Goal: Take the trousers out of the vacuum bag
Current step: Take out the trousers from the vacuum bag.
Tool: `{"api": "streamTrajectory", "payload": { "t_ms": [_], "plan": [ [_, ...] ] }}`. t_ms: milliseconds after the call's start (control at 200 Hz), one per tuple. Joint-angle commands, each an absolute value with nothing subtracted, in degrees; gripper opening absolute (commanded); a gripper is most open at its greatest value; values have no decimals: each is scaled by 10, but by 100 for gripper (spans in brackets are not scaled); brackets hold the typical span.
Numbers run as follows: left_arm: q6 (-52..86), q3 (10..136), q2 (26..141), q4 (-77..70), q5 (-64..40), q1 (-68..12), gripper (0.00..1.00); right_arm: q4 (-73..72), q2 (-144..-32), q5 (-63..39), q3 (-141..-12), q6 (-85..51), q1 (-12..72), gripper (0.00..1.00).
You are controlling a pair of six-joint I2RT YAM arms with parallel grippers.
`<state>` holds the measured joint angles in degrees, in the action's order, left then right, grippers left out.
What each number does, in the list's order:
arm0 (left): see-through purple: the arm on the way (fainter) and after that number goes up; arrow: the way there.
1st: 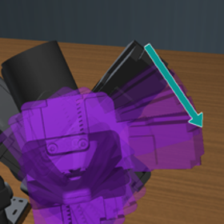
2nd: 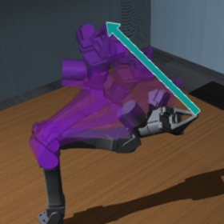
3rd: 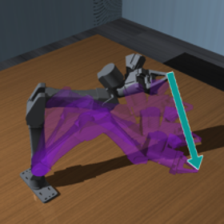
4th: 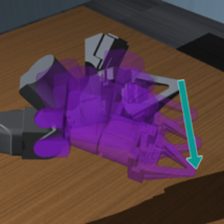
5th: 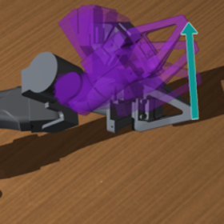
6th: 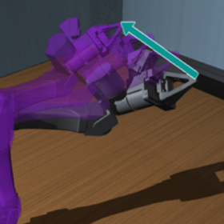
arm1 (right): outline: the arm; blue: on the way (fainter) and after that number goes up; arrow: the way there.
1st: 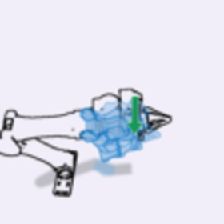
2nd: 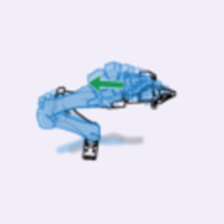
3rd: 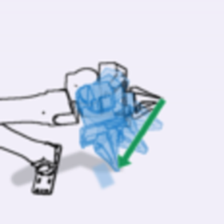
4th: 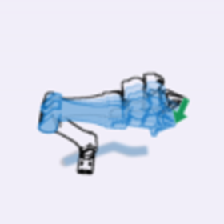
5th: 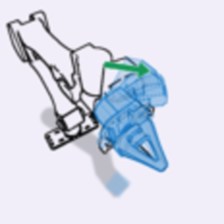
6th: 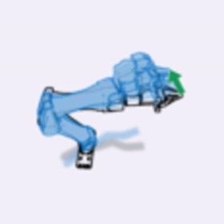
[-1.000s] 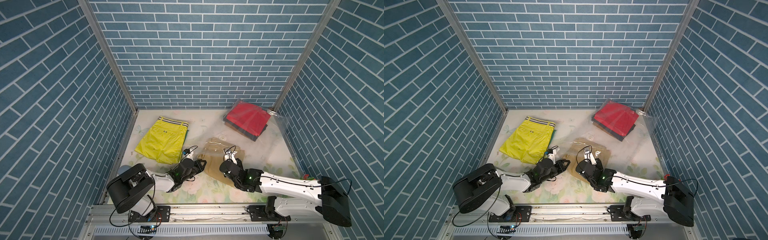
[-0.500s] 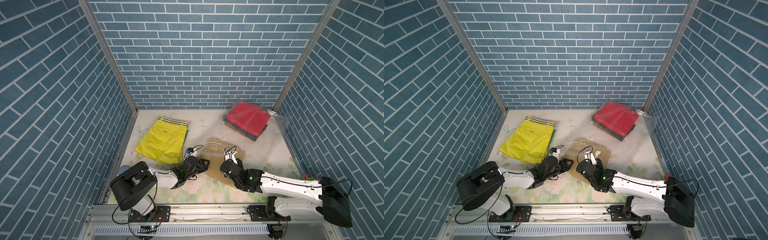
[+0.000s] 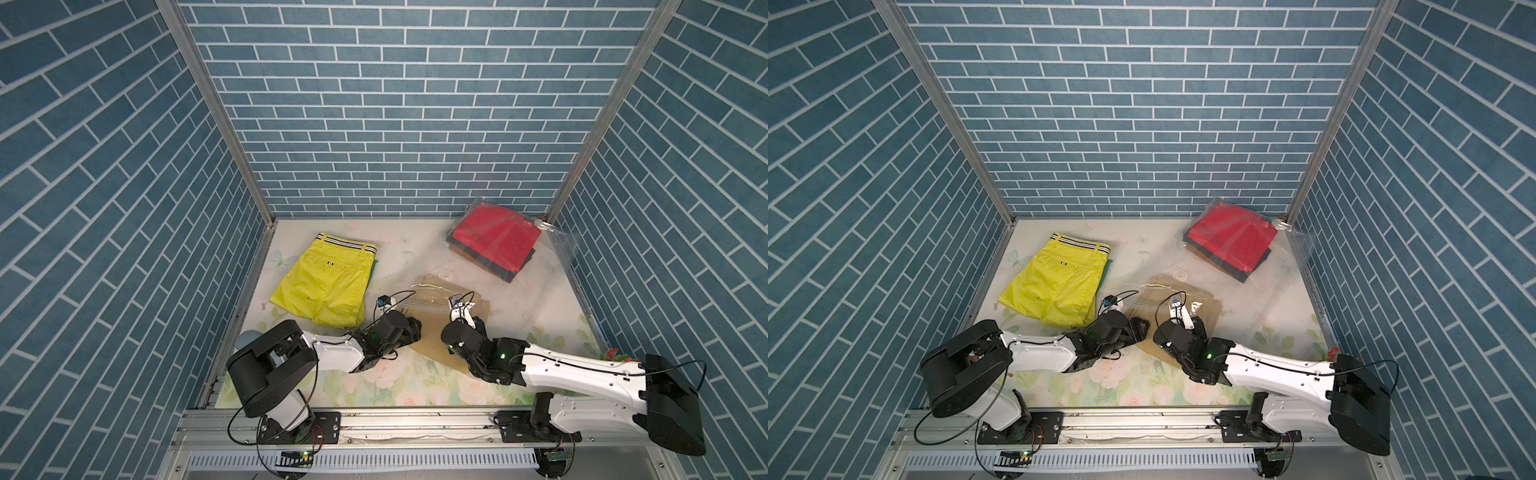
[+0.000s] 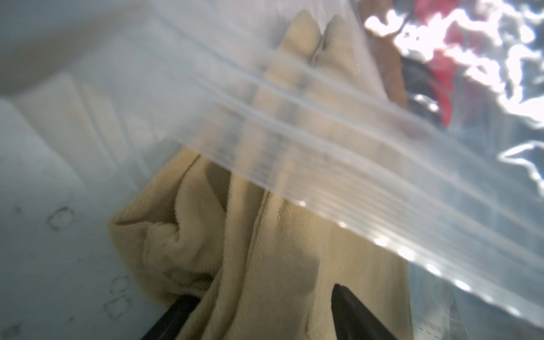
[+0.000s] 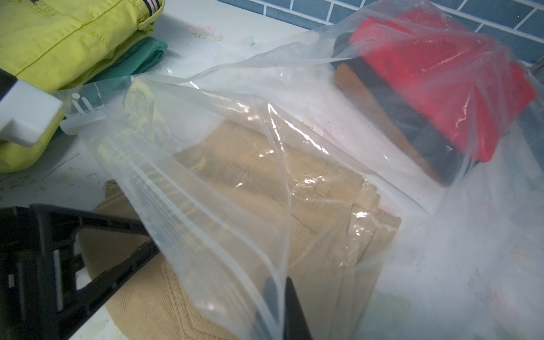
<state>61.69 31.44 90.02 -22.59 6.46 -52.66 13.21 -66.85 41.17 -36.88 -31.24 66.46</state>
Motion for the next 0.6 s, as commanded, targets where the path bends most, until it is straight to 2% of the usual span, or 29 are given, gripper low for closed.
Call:
{"api": "streamTrajectory", "payload": {
  "t_ms": [0, 295, 460, 595],
  "plan": [
    [614, 313, 887, -113, 115, -528, 75, 122, -663, 414, -362, -315, 663, 0],
    [609, 300, 816, -72, 136, -528, 76, 116, -665, 410, -360, -316, 663, 0],
    [594, 280, 812, -104, 124, -526, 91, 115, -665, 408, -360, -315, 663, 0],
    [573, 269, 839, -164, 104, -518, 93, 115, -665, 407, -362, -314, 663, 0]
  ]
}}
